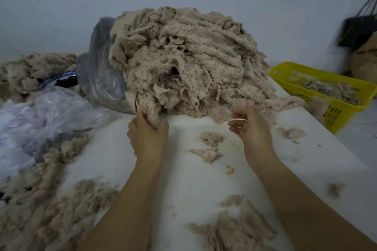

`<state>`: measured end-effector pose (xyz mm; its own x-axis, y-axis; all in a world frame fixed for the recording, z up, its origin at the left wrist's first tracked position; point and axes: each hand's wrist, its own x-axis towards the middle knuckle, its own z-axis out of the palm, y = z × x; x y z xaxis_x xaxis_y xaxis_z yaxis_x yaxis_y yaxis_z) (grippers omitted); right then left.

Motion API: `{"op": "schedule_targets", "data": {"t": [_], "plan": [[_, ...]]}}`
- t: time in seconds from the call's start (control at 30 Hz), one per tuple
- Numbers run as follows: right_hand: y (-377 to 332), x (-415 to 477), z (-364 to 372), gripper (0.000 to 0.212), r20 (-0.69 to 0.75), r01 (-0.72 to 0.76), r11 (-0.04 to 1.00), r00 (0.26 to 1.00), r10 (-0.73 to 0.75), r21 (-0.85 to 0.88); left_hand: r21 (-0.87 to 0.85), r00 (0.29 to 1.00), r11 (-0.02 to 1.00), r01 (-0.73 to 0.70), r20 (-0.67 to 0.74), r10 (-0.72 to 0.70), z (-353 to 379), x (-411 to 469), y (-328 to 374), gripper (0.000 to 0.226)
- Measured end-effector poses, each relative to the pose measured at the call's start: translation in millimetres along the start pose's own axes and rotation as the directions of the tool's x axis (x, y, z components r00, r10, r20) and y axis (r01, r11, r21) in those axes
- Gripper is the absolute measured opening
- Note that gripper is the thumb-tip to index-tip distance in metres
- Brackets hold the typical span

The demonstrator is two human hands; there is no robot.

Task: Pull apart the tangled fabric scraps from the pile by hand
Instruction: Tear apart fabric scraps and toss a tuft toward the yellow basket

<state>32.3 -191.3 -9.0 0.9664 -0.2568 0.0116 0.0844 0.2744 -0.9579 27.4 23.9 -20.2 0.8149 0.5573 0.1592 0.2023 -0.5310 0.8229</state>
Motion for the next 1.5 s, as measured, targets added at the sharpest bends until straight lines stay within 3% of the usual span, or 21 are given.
{"op": "schedule_targets", "data": {"t": [0.1,0.17,0.27,0.3,0.33,0.4,0.43,0.47,0.53,0.63,0.7,0.83,0.9,0.97,1.03,1.1,1.2,1.27,1.37,1.43,1.5], "plan": [[4,-5,2,0.041,0.095,0.047,0.989,0.995,-0.033,-0.143,0.101,0.994,0.995,0.007,0.109,-0.018,1,3,-6,0.041],[3,-8,2,0.039,0.131,0.052,0.982,0.991,-0.028,-0.183,-0.012,0.994,0.997,-0.073,0.086,0.074,2,2,-5,0.024],[3,-13,6,0.039,0.204,0.009,0.97,0.978,0.042,-0.244,-0.052,0.953,0.957,-0.284,0.091,0.288,1,-13,11,0.019],[4,-15,8,0.039,0.24,-0.003,0.968,0.968,0.065,-0.249,-0.055,0.905,0.918,-0.393,0.155,0.397,2,-22,19,0.019],[5,-16,10,0.038,0.285,-0.009,0.967,0.955,0.084,-0.255,-0.089,0.813,0.851,-0.518,0.256,0.522,5,-33,26,0.019],[3,-18,10,0.037,0.384,-0.036,0.956,0.911,0.151,-0.29,-0.207,0.512,0.654,-0.727,0.471,0.718,14,-59,34,0.023],[-2,-20,8,0.036,0.432,-0.075,0.951,0.878,0.205,-0.3,-0.247,0.396,0.577,-0.779,0.521,0.757,18,-69,35,0.026],[-6,-21,6,0.033,0.475,-0.128,0.95,0.842,0.257,-0.286,-0.275,0.361,0.555,-0.785,0.525,0.771,22,-74,34,0.029],[-12,-22,4,0.025,0.524,-0.167,0.95,0.802,0.287,-0.265,-0.291,0.423,0.599,-0.746,0.487,0.764,25,-70,33,0.027],[-10,-24,6,0.017,0.492,-0.088,0.945,0.836,0.242,-0.315,-0.327,0.472,0.682,-0.654,0.528,0.706,26,-63,28,0.022],[-7,-24,9,0.023,0.457,-0.048,0.948,0.867,0.197,-0.316,-0.376,0.501,0.742,-0.556,0.561,0.659,24,-63,29,0.03],[-10,-21,9,0.04,0.343,0.009,0.962,0.935,0.089,-0.274,-0.383,0.747,0.871,-0.308,0.47,0.47,23,-54,24,0.039],[-10,-19,7,0.044,0.316,0.044,0.966,0.948,0.04,-0.255,-0.467,0.834,0.884,-0.034,0.474,0.282,23,-44,23,0.039],[-10,-22,8,0.042,0.379,0.08,0.955,0.925,0.035,-0.285,-0.589,0.805,0.756,0.286,0.575,0.144,22,-38,24,0.036],[-7,-27,11,0.041,0.464,0.145,0.907,0.884,0.06,-0.395,-0.677,0.744,0.522,0.518,0.658,0.114,18,-33,25,0.028],[-5,-31,14,0.043,0.511,0.176,0.873,0.855,0.093,-0.454,-0.71,0.722,0.296,0.639,0.686,0.086,14,-23,23,0.034],[-4,-26,12,0.04,0.409,0.159,0.871,0.911,0.051,-0.464,-0.745,0.744,0.056,0.665,0.667,0.04,6,-13,18,0.019],[-4,-19,8,0.036,0.299,0.182,0.846,0.954,-0.028,-0.501,-0.763,0.762,-0.018,0.647,0.647,-0.022,3,-10,16,0.013],[-3,-9,1,0.027,0.178,0.205,0.806,0.976,-0.126,-0.556,-0.788,0.786,-0.081,0.61,0.615,-0.062,3,-7,16,0.023],[0,-4,-4,0.021,0.138,0.214,0.766,0.977,-0.164,-0.606,-0.8,0.798,-0.03,0.599,0.599,-0.068,3,-8,18,0.026],[1,-2,-3,0.023,0.136,0.277,0.746,0.96,-0.245,-0.605,-0.794,0.803,0.114,0.596,0.593,-0.068,4,-10,19,0.026]]}}
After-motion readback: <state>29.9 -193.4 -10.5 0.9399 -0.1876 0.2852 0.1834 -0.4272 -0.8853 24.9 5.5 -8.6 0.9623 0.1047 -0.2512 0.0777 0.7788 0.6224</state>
